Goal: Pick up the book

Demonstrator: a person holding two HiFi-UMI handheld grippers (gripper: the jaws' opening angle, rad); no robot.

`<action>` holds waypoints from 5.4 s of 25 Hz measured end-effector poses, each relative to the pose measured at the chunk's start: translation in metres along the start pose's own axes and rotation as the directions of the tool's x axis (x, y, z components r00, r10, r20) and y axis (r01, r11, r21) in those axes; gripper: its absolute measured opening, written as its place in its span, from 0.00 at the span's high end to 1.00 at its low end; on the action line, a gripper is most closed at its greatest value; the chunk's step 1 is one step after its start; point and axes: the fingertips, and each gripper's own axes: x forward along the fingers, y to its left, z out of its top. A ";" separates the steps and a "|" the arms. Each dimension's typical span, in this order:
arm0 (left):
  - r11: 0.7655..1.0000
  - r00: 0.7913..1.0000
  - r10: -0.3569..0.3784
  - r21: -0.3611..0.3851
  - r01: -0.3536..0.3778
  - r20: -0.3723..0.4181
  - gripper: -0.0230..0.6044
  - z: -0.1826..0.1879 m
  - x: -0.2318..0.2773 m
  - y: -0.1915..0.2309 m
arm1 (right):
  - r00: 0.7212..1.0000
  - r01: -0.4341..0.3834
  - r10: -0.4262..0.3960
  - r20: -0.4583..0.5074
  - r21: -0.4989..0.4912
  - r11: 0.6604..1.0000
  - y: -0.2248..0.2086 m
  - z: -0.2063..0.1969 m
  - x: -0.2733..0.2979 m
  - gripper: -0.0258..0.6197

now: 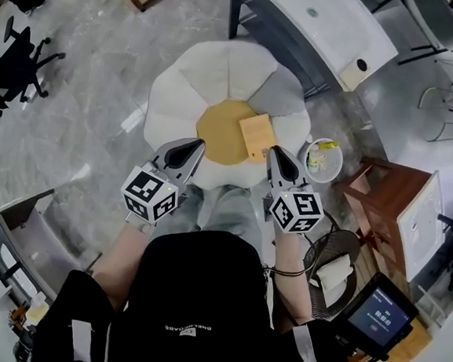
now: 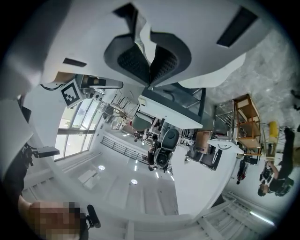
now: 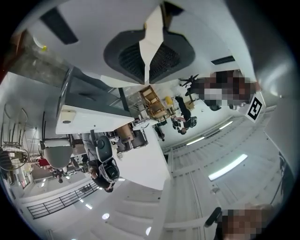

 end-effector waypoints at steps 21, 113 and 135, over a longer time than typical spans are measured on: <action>0.989 0.985 0.096 -0.094 -0.111 -0.144 0.94 -0.128 0.107 0.045 | 0.979 0.062 -0.035 -0.201 0.128 0.990 -0.163 -0.160 0.083 0.92; 0.960 0.926 0.055 -0.234 -0.151 -0.374 0.93 -0.374 0.218 0.141 | 0.916 0.396 -0.128 -0.379 0.809 0.434 -0.367 -0.562 0.199 0.49; 0.956 0.938 0.044 -0.257 -0.139 -0.345 0.93 -0.360 0.177 0.153 | 0.987 0.156 -0.101 -0.122 0.863 0.480 -0.315 -0.465 0.198 0.66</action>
